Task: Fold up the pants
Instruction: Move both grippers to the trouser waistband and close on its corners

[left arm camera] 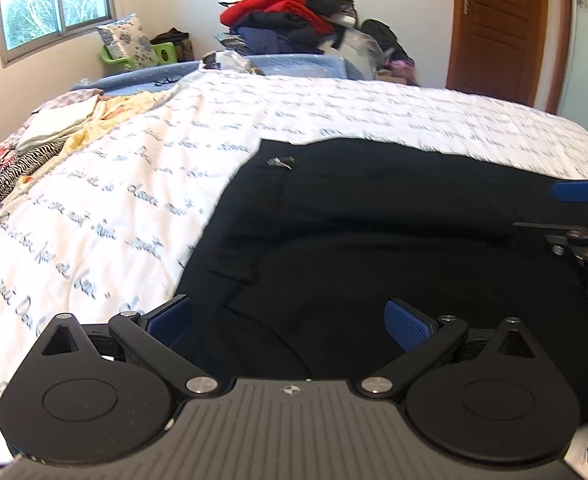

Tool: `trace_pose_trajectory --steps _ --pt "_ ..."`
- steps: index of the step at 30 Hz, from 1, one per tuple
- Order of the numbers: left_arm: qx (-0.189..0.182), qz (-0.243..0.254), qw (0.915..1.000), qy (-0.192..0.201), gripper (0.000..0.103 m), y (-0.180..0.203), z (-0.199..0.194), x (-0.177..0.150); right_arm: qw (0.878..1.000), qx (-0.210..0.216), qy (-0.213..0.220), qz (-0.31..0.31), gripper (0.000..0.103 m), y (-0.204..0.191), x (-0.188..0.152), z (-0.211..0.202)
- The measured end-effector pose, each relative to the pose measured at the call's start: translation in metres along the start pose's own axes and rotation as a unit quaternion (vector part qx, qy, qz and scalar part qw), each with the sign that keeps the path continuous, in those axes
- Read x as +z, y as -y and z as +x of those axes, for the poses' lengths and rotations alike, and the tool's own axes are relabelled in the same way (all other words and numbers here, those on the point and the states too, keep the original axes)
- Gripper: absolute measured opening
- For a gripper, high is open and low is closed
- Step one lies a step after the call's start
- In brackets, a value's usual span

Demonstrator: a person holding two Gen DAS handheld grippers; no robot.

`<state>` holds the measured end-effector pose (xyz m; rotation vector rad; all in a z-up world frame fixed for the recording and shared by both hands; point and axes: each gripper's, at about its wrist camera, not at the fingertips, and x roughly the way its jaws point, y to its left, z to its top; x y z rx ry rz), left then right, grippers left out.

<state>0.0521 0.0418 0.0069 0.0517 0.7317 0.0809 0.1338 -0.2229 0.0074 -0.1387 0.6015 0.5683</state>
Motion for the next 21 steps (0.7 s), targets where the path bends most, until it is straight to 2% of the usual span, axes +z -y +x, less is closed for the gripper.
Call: trace_pose_trajectory --steps 7,16,18,21 --pt "0.011 -0.007 0.9999 -0.005 0.103 -0.016 0.024 0.030 0.998 0.025 -0.020 -0.058 0.103 0.017 0.046 0.081" --pt "0.005 -0.020 0.9997 -0.016 0.103 -0.023 0.052 0.066 0.997 0.044 -0.054 -0.032 0.103 0.061 0.087 0.174" --pt "0.008 -0.020 0.9996 -0.015 0.103 -0.023 0.058 0.073 0.996 0.054 -0.064 -0.024 0.100 0.070 0.092 0.191" --pt "0.006 -0.021 0.9996 -0.018 0.103 -0.021 0.069 0.085 0.992 0.086 -0.095 0.001 0.089 0.082 0.096 0.214"
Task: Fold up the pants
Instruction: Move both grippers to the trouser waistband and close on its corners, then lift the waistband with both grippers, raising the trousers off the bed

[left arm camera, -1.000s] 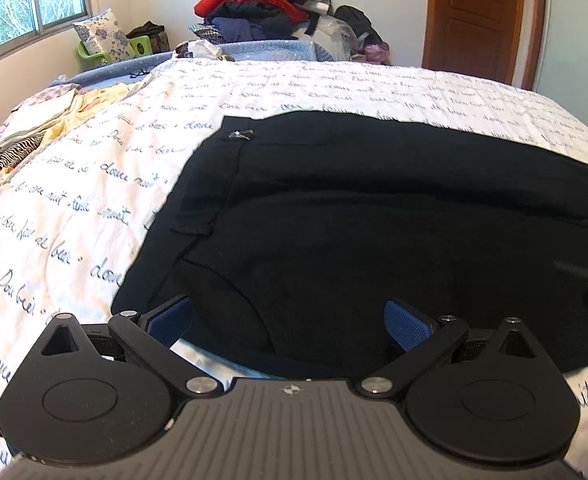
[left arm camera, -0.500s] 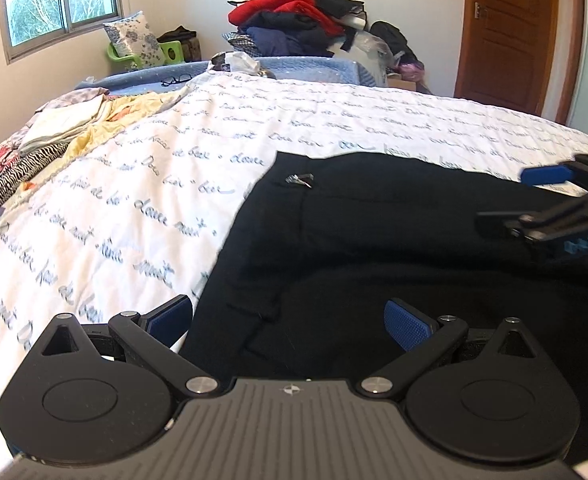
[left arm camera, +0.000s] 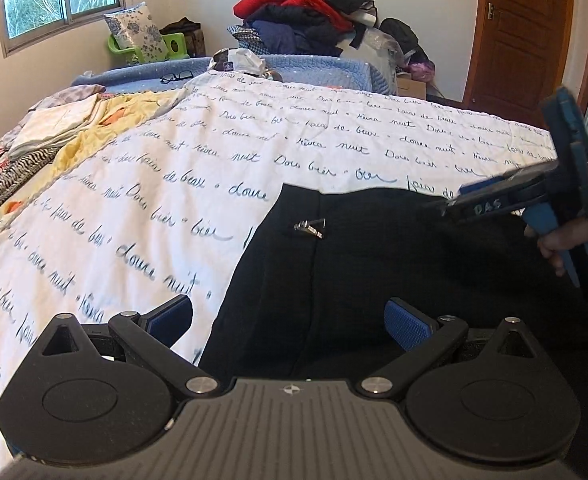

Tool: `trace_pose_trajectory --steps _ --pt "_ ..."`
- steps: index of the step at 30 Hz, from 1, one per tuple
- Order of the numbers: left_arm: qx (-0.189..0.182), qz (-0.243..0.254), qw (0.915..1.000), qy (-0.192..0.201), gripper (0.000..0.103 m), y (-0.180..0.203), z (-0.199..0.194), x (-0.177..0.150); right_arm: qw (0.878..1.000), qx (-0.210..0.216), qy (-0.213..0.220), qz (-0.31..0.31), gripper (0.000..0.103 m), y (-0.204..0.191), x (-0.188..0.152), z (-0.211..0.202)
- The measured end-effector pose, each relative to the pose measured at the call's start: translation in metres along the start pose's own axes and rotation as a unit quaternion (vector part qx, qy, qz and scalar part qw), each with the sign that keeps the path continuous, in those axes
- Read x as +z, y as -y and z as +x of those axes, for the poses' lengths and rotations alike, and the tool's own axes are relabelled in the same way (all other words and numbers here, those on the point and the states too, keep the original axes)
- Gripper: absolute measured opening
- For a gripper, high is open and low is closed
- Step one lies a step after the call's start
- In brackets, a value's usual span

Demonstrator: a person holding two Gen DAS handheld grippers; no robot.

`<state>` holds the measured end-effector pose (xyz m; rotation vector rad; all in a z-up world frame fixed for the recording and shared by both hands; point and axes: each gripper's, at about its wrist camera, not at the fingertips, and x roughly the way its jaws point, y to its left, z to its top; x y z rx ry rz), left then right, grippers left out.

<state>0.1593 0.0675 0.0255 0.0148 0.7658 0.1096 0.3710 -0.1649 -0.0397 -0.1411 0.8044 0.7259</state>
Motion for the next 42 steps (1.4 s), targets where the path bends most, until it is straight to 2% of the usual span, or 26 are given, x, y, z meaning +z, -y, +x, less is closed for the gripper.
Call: trace_pose_trajectory --steps 2,5,8,11,14,16,20,22,25,26,27,28,29,30,32,34,36,37,40,42 --pt "-0.004 -0.008 1.0000 -0.004 0.103 0.000 0.010 0.010 1.000 0.021 -0.014 0.002 0.072 0.006 0.000 0.010" --pt "-0.011 -0.028 0.9995 -0.009 0.103 -0.001 0.025 0.028 0.999 0.048 -0.003 -0.003 0.025 0.010 -0.002 0.006" --pt "-0.043 -0.068 0.9966 -0.019 0.102 -0.005 0.043 0.049 0.998 0.034 0.016 -0.042 0.010 -0.002 -0.008 -0.009" --pt "-0.090 -0.142 0.9846 -0.047 0.101 -0.014 0.063 0.065 0.991 -0.014 0.051 -0.122 0.009 -0.033 -0.021 -0.028" --pt "-0.150 -0.219 0.9611 -0.077 0.100 -0.026 0.082 0.072 0.971 -0.047 0.082 -0.220 0.008 -0.074 -0.041 -0.050" --pt "-0.176 -0.246 0.9492 -0.087 0.100 -0.030 0.090 0.075 0.957 -0.057 0.095 -0.270 0.008 -0.098 -0.057 -0.063" --pt "-0.204 -0.267 0.9366 -0.100 0.096 -0.034 0.098 0.074 0.926 -0.085 0.107 -0.351 0.008 -0.132 -0.086 -0.077" --pt "-0.222 -0.290 0.9247 -0.108 0.088 -0.039 0.102 0.071 0.915 -0.097 0.116 -0.375 0.008 -0.142 -0.096 -0.081" --pt "-0.247 -0.331 0.9022 -0.125 0.073 -0.047 0.107 0.063 0.910 -0.100 0.119 -0.385 0.008 -0.150 -0.104 -0.085" --pt "-0.249 -0.339 0.8980 -0.130 0.064 -0.048 0.108 0.060 0.908 -0.102 0.120 -0.387 0.008 -0.151 -0.107 -0.086" --pt "-0.249 -0.345 0.8951 -0.135 0.049 -0.049 0.107 0.057 0.907 -0.105 0.122 -0.388 0.008 -0.153 -0.108 -0.086" --pt "-0.251 -0.348 0.8928 -0.138 0.040 -0.050 0.106 0.054 0.908 -0.106 0.124 -0.385 0.008 -0.155 -0.111 -0.088" --pt "-0.253 -0.349 0.8916 -0.137 0.024 -0.051 0.103 0.050 0.910 -0.106 0.125 -0.381 0.008 -0.155 -0.111 -0.089" --pt "-0.256 -0.348 0.8922 -0.132 0.017 -0.051 0.099 0.048 0.911 -0.107 0.127 -0.377 0.008 -0.156 -0.112 -0.091" --pt "-0.253 -0.339 0.8992 -0.113 0.011 -0.051 0.088 0.042 0.913 -0.115 0.133 -0.369 0.008 -0.156 -0.115 -0.094" --pt "-0.248 -0.323 0.9083 -0.094 0.010 -0.048 0.075 0.036 0.916 -0.125 0.124 -0.360 0.009 -0.155 -0.115 -0.093" --pt "-0.245 -0.312 0.9147 -0.076 0.010 -0.046 0.062 0.028 0.911 -0.150 0.128 -0.364 0.012 -0.158 -0.119 -0.091" --pt "-0.243 -0.306 0.9179 -0.069 0.010 -0.046 0.056 0.024 0.909 -0.160 0.125 -0.365 0.017 -0.157 -0.121 -0.091" --pt "-0.247 -0.303 0.9185 -0.059 0.009 -0.047 0.044 0.013 0.906 -0.199 0.107 -0.357 0.041 -0.147 -0.125 -0.091" --pt "-0.251 -0.306 0.9166 -0.056 0.009 -0.049 0.039 0.006 0.905 -0.222 0.099 -0.350 0.041 -0.134 -0.130 -0.095"
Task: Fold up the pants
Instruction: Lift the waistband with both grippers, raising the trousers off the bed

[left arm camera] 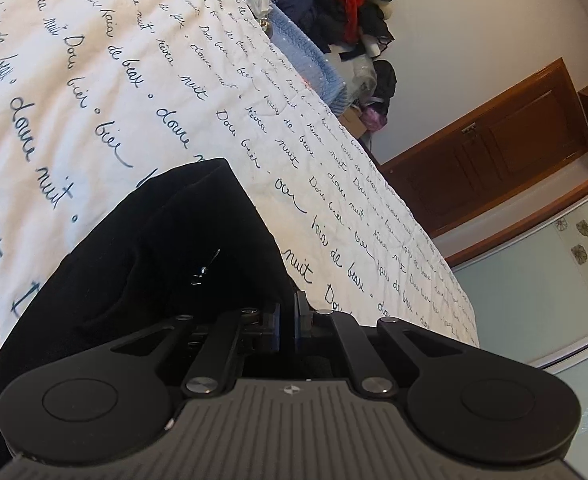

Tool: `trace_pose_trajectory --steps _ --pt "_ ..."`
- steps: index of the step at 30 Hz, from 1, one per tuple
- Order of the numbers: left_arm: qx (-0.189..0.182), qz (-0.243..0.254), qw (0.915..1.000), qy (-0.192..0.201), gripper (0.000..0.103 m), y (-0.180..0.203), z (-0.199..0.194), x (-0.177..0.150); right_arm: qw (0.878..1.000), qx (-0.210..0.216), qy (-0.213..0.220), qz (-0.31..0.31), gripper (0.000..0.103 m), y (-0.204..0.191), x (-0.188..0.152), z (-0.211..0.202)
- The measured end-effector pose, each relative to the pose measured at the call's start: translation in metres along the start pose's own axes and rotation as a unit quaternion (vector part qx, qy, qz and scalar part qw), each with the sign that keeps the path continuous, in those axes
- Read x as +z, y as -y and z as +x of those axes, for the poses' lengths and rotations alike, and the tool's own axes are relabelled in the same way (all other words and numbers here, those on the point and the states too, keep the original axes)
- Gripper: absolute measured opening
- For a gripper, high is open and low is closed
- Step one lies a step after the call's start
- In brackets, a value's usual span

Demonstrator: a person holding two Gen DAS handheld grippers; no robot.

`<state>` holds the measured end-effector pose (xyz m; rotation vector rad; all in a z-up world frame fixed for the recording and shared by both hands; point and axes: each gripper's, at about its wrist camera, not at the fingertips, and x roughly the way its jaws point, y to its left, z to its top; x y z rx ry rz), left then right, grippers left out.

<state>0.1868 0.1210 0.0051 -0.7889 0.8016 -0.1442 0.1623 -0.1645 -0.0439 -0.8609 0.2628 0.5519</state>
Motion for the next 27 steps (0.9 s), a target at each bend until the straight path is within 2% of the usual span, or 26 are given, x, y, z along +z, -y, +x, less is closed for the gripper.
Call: trace_pose_trajectory --steps 4,6,9,11,13,15,18,27 --pt "-0.002 -0.003 1.0000 0.000 0.009 -0.007 -0.004 -0.007 0.997 -0.039 -0.050 0.043 0.039 0.028 -0.027 0.001" --pt "0.003 -0.003 1.0000 0.001 0.009 -0.011 -0.004 -0.009 0.994 -0.069 -0.078 0.037 0.036 0.038 -0.043 0.005" --pt "0.012 -0.004 0.9999 0.000 0.009 -0.013 0.000 -0.010 0.989 -0.088 -0.116 0.040 0.014 0.050 -0.062 0.013" --pt "0.013 -0.007 0.9999 0.001 0.010 -0.016 0.004 -0.010 0.988 -0.084 -0.119 0.050 0.005 0.053 -0.065 0.012" --pt "0.015 -0.007 0.9998 0.007 0.010 -0.017 0.006 -0.008 0.989 -0.089 -0.119 0.029 0.004 0.046 -0.062 0.010" --pt "0.015 -0.019 0.9996 0.011 0.010 -0.021 0.007 -0.006 0.989 -0.089 -0.114 0.014 0.004 0.039 -0.059 0.008" --pt "-0.004 -0.034 0.9993 0.014 0.009 -0.025 0.000 -0.007 0.990 -0.092 -0.108 0.001 0.004 0.033 -0.057 -0.004" --pt "-0.028 -0.011 0.9994 0.019 0.009 -0.028 -0.044 -0.018 0.992 -0.091 -0.088 0.012 0.004 0.017 -0.044 -0.051"
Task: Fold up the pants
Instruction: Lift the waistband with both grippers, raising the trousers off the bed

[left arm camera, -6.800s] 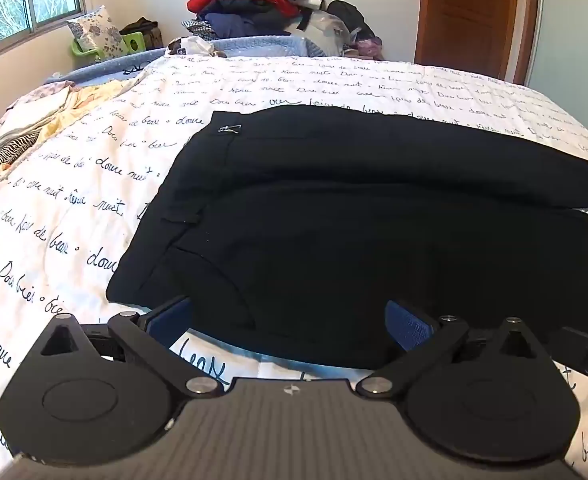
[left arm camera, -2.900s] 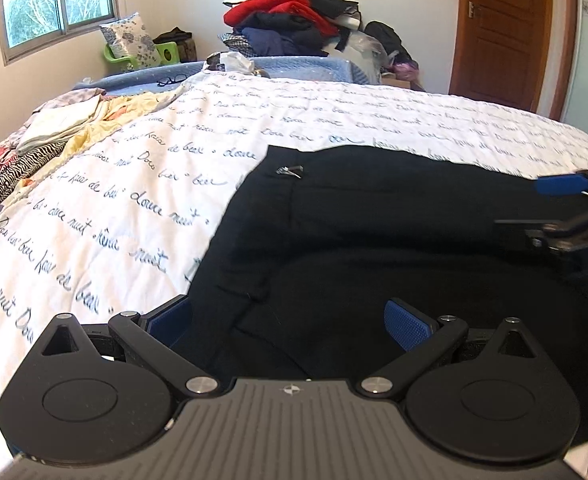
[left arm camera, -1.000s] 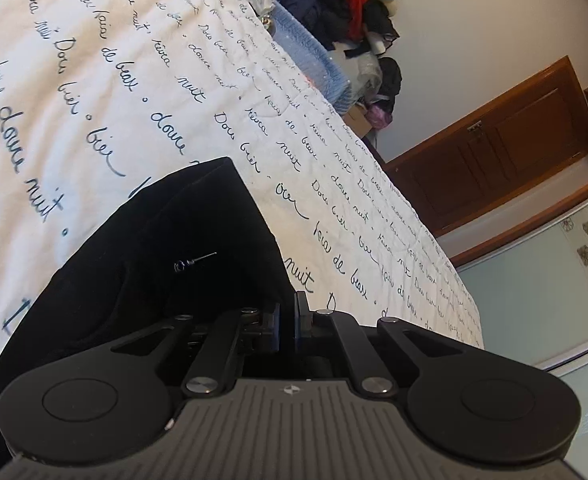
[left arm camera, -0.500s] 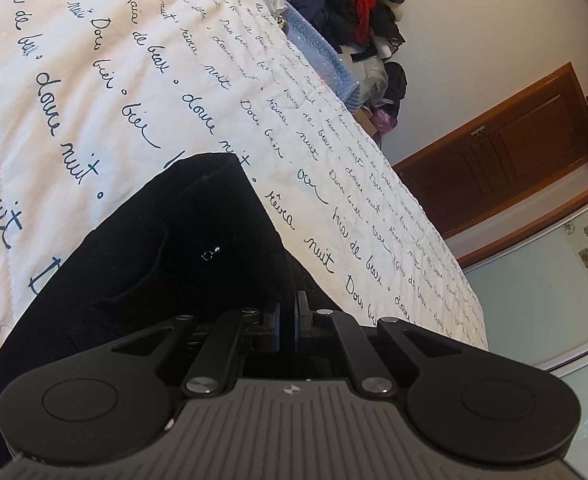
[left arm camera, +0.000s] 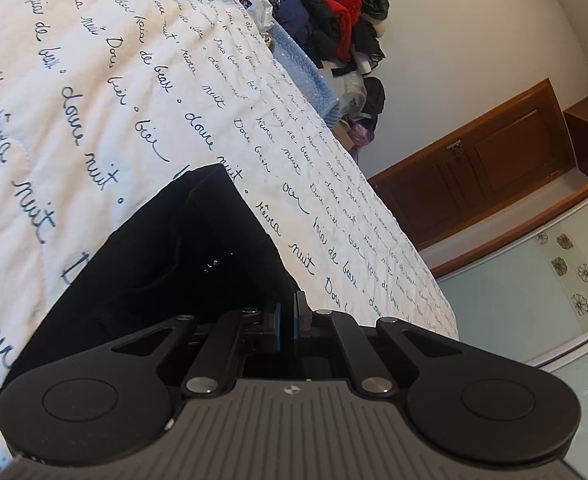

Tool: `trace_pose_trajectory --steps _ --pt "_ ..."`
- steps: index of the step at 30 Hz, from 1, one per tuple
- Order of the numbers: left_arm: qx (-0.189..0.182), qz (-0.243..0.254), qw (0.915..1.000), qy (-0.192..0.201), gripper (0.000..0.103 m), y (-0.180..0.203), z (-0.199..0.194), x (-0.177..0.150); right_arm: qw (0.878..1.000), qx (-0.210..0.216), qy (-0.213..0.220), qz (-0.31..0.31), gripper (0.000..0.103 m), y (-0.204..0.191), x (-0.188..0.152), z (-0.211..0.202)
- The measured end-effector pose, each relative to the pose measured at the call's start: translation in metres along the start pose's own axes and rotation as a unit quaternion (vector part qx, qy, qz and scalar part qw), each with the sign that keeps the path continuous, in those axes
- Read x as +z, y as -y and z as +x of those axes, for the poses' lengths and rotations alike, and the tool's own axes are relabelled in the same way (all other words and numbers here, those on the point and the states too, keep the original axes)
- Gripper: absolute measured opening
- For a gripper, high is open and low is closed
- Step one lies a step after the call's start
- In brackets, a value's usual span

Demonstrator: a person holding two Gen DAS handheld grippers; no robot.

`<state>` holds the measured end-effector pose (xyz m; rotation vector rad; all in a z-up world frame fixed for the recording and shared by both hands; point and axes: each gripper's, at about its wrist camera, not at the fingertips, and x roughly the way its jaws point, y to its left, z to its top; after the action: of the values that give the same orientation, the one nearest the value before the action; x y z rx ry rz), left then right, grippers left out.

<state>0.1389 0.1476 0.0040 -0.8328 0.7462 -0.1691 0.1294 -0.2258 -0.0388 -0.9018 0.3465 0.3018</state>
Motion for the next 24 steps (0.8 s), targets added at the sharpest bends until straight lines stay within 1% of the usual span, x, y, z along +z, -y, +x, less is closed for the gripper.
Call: trace_pose_trajectory --steps 9,13,19,24 --pt "0.011 0.018 0.9995 -0.023 0.009 -0.019 -0.030 -0.018 0.999 0.035 0.000 0.027 0.004 -0.016 0.005 -0.038" --pt "0.020 0.024 0.9991 -0.030 0.009 -0.028 -0.039 -0.024 0.998 0.054 -0.002 0.021 0.004 -0.030 0.005 -0.055" --pt "0.041 0.042 0.9973 -0.046 0.009 -0.035 -0.045 -0.038 0.996 0.086 -0.017 0.010 0.004 -0.057 -0.004 -0.075" --pt "0.046 0.034 0.9966 -0.060 0.009 -0.044 -0.050 -0.046 0.995 0.094 -0.021 0.014 0.004 -0.063 -0.008 -0.083"
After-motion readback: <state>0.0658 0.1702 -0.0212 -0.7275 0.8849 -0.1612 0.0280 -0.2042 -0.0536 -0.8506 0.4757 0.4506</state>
